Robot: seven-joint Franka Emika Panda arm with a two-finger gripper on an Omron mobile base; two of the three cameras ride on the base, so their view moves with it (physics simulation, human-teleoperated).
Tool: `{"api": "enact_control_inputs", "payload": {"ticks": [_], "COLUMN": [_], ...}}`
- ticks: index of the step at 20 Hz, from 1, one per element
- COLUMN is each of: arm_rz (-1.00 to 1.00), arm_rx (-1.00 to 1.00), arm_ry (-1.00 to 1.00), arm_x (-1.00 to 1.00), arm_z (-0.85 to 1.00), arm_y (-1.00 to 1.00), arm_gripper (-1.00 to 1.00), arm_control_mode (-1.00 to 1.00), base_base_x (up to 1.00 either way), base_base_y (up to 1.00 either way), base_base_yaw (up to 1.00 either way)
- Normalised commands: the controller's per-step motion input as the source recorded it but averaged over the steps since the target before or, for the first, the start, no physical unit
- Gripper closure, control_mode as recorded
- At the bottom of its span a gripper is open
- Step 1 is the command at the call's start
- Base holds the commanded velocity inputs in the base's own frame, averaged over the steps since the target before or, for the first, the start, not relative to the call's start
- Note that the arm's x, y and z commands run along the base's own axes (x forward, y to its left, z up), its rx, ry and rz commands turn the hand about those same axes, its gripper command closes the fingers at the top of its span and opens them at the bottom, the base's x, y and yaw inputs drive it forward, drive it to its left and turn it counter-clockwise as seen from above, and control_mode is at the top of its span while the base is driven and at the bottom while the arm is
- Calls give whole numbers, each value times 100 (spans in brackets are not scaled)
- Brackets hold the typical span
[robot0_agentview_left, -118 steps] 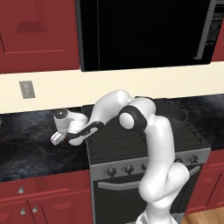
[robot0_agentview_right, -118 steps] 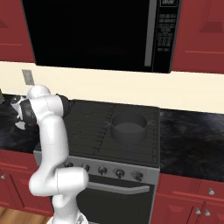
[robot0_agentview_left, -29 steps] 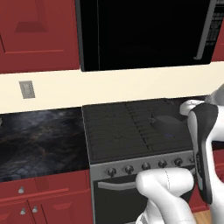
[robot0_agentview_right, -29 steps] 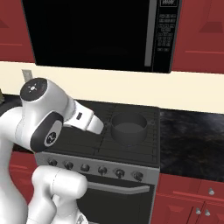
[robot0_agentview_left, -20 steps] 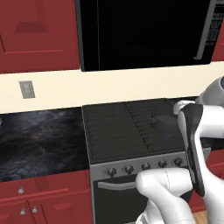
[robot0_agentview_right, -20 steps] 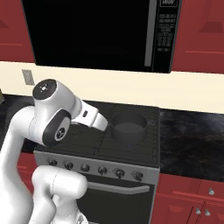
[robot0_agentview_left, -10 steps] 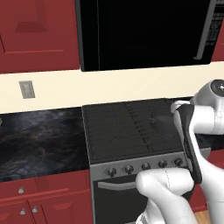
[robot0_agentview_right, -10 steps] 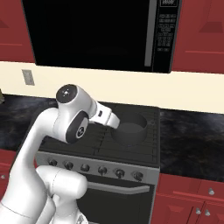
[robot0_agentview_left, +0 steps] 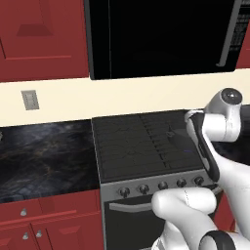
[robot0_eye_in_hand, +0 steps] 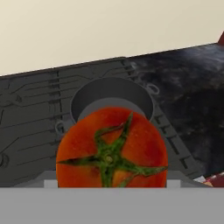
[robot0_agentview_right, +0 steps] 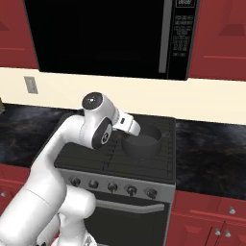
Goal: Turn on the burner for the pot on the stove. Wait thirty seconds for the pot to heat up. Then add the tomato to the pot.
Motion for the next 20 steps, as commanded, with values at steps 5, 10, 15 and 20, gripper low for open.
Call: {"api": "enact_control_inputs", "payload": {"ticks": [5, 10, 15, 20], "arm_rz": [3, 4, 3, 3], "arm_rx": [0, 0, 0, 0], "arm_ry": [14, 16, 2, 0], "arm_x": [50, 42, 22, 26], "arm_z": [-21, -20, -36, -23], "arm_y": [-9, -10, -2, -13], "arm_gripper": [100, 100, 100, 100], "arm_control_mode": [-100, -100, -100, -100], "base_base_x": [0, 0, 0, 0], "base_base_y": [0, 0, 0, 0], "base_base_yaw": [0, 0, 0, 0]}}
